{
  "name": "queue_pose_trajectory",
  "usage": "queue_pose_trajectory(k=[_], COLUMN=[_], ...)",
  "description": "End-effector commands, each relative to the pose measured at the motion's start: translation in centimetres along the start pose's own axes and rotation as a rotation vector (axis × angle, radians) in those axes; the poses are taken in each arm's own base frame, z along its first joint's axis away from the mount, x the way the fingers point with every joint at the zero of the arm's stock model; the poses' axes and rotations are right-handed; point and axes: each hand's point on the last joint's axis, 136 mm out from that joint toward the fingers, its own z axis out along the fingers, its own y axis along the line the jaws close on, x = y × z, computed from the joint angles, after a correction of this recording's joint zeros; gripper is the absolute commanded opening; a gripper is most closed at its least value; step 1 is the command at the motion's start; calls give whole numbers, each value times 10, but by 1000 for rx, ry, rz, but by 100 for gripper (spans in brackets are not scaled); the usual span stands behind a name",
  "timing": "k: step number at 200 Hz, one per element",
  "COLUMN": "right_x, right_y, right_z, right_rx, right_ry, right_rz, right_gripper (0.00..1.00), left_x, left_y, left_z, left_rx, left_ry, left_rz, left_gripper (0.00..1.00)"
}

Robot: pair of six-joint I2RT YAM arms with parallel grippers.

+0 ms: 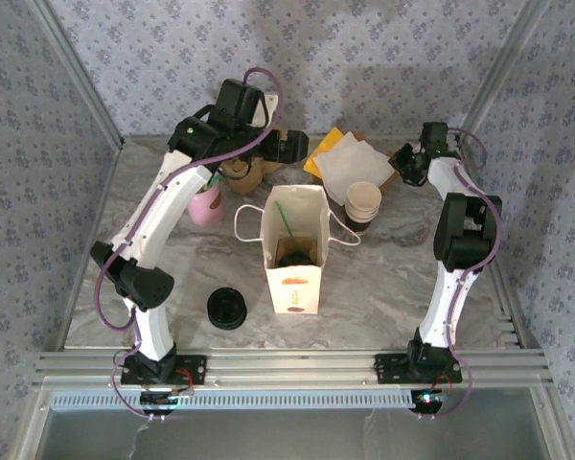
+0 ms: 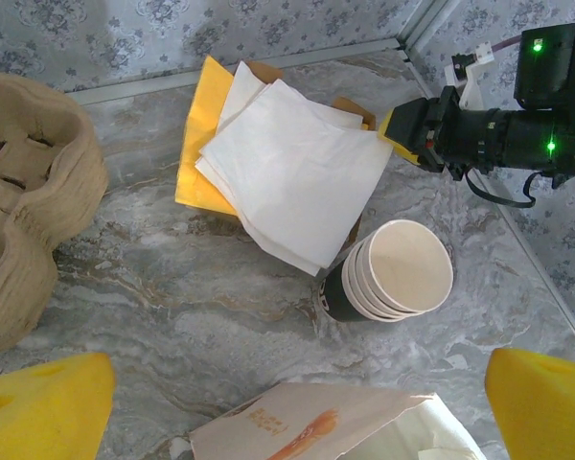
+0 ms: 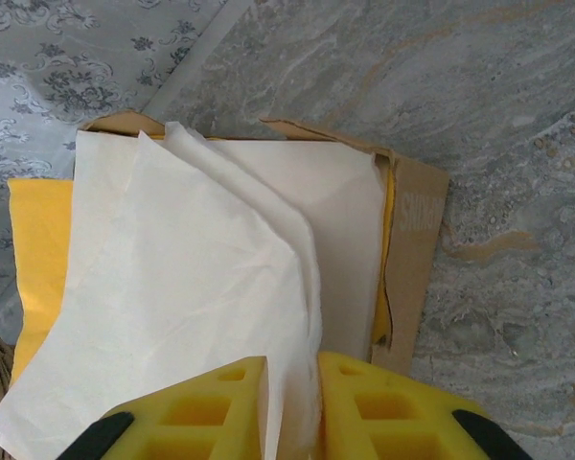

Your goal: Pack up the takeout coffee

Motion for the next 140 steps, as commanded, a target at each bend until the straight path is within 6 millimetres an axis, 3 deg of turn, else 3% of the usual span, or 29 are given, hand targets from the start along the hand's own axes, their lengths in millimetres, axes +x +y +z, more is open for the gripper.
queue_pose_trajectory(k=[1,23,66,101,140], right_x=[0,4,10,12,6], right_y=[1,-3,-7,-7,4], right_z=[7,11,19,23,11], right_rx=[3,16,26,34,22], right_ry=[19,29,52,58,38], right_rz=[-16,-12,-9,-10,-57], right_gripper=[26,31,31,21,0], left_x=[-10,-10,-12,-13,-17], left_y=[-4,-4,-4,-6,-8], left_z=[-6,-5,-4,-4,-8], left_rx=[20,21,22,24,31], left_ry=[-26,-27,-28,-31,-44], left_rz=[-2,0,-3,-2,-6], left_gripper=[98,98,98,98,98])
